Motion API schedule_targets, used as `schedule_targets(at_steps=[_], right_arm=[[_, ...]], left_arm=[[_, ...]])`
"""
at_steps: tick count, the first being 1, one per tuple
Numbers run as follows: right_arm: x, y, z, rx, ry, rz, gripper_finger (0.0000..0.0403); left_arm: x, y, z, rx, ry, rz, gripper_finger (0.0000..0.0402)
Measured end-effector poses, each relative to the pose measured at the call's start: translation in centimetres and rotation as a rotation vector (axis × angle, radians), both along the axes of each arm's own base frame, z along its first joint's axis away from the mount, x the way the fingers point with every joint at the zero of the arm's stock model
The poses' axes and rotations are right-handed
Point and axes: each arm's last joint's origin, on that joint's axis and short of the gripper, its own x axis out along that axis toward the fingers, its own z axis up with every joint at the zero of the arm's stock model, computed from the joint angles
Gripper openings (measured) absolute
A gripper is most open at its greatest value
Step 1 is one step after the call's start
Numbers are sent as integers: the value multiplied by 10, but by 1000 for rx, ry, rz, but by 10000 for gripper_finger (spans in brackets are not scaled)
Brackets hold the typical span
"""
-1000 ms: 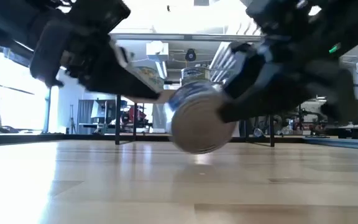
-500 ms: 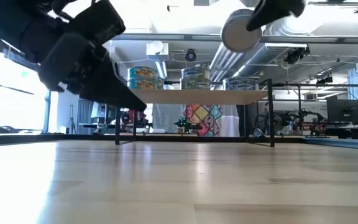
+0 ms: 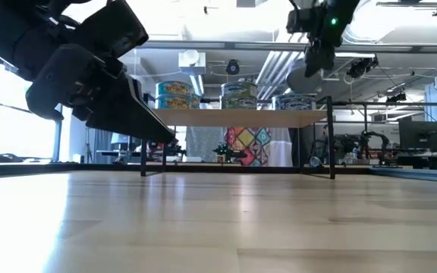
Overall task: Stack canned seafood by type on shelf
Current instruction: Stack the blue tuna can on top of the other blue tuna can on the shelf, then return to Home Position
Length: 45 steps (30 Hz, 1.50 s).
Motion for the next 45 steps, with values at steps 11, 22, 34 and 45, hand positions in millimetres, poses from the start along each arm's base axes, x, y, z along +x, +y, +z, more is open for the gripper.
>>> schedule_targets(at_steps=[11,22,34,45], right_arm=[[2,-5,-8,88,-31,19,174],[3,-4,-9,148,-29,64,200],[7,-1,6,122,-72,93,200],[-10,41,55,112,-270,203,201]], left_arm=[[0,-1,0,1,2,-4,58],[0,-1,0,1,2,-4,58],[0,-1,0,0,2,-3,58],[0,-1,0,-19,-5,10,58]])
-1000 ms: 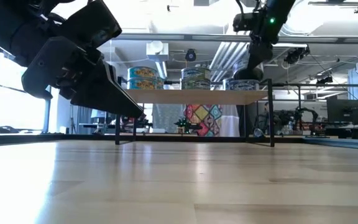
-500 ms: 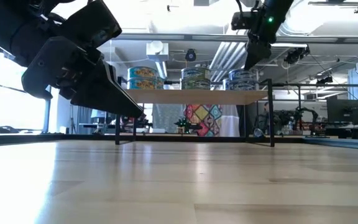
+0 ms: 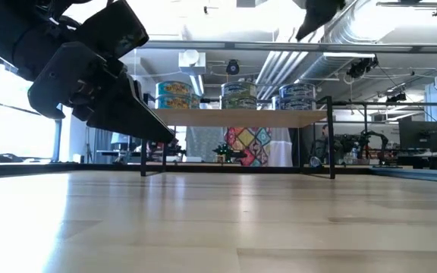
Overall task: Stack canned seafood by type on shelf
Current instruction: Return to Home Position
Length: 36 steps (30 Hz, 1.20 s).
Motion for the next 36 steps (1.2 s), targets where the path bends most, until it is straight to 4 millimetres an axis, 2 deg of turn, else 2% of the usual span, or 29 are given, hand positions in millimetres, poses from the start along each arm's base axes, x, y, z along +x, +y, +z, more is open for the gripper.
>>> schedule_targets(at_steps=[5,7,13,18,23,28,31,36], right_arm=[[-19,27,-5,79,59,73,201],[-30,36,-12,115,107,83,201],[-74,50,-45,264,99,143,201],[-105,51,-73,423,-103,209,201],[-119,48,-104,568,-314,421,198],[-125,41,-124,613,-598,663,176],[-130,36,-134,591,-661,746,157],[-140,32,-151,593,-646,854,113]], left_arm=[[0,0,0,-2,-2,2,58],[0,0,0,-2,-3,2,58],[0,0,0,-3,-7,3,58],[1,0,2,-10,-21,3,58],[4,3,3,-17,-40,17,58],[11,10,7,-38,-89,47,58],[16,16,11,-69,-133,73,58],[21,21,15,-119,-184,80,58]])
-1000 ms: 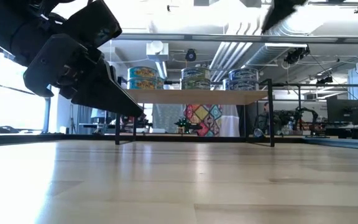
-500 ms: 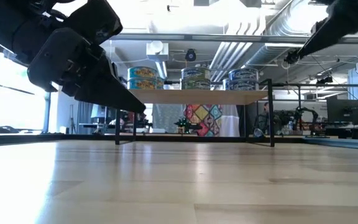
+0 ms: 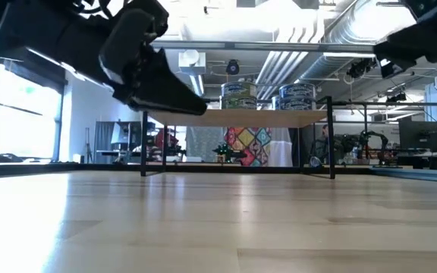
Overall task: Stack canned seafood by type on shelf
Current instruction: Return to Home Position
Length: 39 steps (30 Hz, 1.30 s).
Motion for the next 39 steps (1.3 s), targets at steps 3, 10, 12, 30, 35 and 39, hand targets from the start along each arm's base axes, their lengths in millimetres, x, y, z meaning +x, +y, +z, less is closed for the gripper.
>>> schedule_targets(at_steps=[3,10,12,30,35,39], right_arm=[[-5,-3,-4,7,-48,-3,80],[-10,-5,-6,6,-193,-16,20],[-10,-5,-11,4,-205,-14,9],[-5,-6,-43,-17,-223,-14,0],[-5,-12,-43,-21,-222,-76,0],[-5,-14,-43,25,-222,-61,0]], left_arm=[[3,2,2,-3,-22,-11,58],[6,6,6,-13,-51,-20,58],[6,6,6,-8,-54,-23,58],[7,5,8,-18,-78,-24,58],[7,5,9,-19,-82,-24,58],[7,5,9,-20,-82,-24,58]])
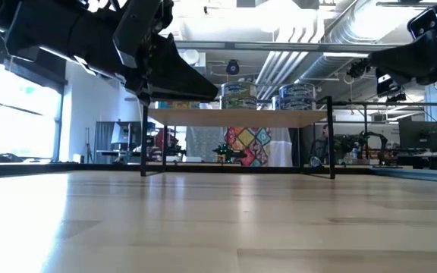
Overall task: Stack canned seafood by type on shelf
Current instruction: Return to Home Position
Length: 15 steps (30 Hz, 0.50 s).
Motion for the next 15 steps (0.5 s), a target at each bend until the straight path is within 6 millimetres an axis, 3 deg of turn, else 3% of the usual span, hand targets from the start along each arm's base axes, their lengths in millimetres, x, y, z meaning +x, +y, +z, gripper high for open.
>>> schedule_targets(at_steps=[6,10,15], right_arm=[[0,0,0,24,1,8,0],[0,0,0,24,1,7,0],[1,0,-1,22,20,7,0]], left_arm=[[3,-1,12,-42,-121,-2,58],[0,-2,34,-37,-230,-19,57],[-37,15,51,-49,-285,-50,25]])
